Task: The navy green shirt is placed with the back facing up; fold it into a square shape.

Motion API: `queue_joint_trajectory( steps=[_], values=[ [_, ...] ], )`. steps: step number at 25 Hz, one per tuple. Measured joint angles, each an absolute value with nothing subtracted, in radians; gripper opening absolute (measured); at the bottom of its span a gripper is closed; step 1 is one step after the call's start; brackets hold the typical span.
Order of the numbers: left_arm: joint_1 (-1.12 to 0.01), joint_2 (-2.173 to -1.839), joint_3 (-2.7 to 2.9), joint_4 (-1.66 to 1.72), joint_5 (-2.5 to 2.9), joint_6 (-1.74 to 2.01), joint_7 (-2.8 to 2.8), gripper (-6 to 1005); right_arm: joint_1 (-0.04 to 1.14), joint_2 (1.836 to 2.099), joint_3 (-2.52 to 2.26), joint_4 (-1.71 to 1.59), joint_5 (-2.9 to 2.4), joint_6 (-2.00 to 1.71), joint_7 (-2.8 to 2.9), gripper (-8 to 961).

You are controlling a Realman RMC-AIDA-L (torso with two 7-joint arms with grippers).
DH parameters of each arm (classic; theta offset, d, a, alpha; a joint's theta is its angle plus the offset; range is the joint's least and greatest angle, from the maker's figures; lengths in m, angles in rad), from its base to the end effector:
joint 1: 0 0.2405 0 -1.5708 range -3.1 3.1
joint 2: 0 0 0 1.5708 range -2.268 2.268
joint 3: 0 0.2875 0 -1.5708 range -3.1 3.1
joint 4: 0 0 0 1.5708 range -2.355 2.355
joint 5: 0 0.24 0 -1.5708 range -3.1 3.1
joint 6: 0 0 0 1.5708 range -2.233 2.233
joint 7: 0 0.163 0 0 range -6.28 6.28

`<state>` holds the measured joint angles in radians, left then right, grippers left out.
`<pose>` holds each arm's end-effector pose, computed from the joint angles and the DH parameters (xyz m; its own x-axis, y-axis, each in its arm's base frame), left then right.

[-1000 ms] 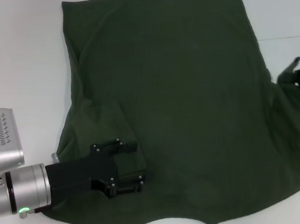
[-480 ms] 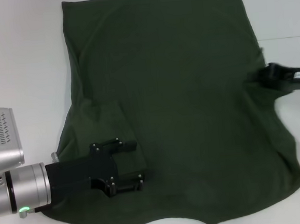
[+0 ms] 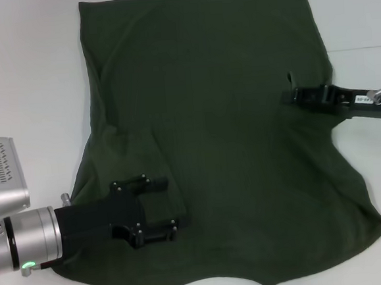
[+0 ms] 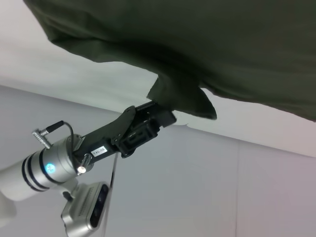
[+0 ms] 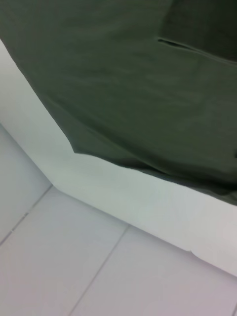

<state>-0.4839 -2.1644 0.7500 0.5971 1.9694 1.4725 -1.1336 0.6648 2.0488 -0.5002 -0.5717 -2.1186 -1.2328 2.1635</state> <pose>-0.2951 0.3494 -0.0873 0.8379 0.2209 0.4991 0.3548 -0.9154 -0.1904 0.3122 0.4469 -0.0099 0.1693 -0.7587 -0.6291 -0.9650 -0.2573 0.0506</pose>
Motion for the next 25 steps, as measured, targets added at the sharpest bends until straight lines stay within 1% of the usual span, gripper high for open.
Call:
queue_joint_trajectory(
  steps=[1, 4, 11, 13, 18, 22, 25],
  values=[
    [-0.485, -2.164, 0.750, 0.596, 1.969, 1.468, -1.134, 816, 0.663, 2.045, -0.498, -0.571, -2.119, -1.228, 2.167, 304],
    [-0.487, -2.164, 0.752, 0.594, 1.970, 1.464, -1.134, 816, 0.659, 2.039, -0.495, -0.570, -2.118, -1.213, 2.176, 452],
    [-0.488, -2.164, 0.752, 0.594, 1.970, 1.463, -1.134, 816, 0.658, 2.034, -0.502, -0.574, -2.123, -1.188, 2.178, 781],
    [-0.488, -2.164, 0.751, 0.594, 1.970, 1.463, -1.134, 816, 0.655, 2.028, -0.504, -0.576, -2.129, -1.183, 2.181, 810],
    [-0.487, -2.165, 0.750, 0.592, 1.968, 1.463, -1.134, 815, 0.644, 1.989, -0.526, -0.550, -2.207, -1.176, 2.252, 881],
    [-0.486, -2.166, 0.750, 0.592, 1.968, 1.463, -1.134, 815, 0.632, 1.983, -0.530, -0.545, -2.262, -1.177, 2.281, 938],
    [-0.485, -2.166, 0.752, 0.592, 1.969, 1.461, -1.134, 815, 0.623, 1.982, -0.529, -0.545, -2.268, -1.179, 2.283, 937]
  ],
)
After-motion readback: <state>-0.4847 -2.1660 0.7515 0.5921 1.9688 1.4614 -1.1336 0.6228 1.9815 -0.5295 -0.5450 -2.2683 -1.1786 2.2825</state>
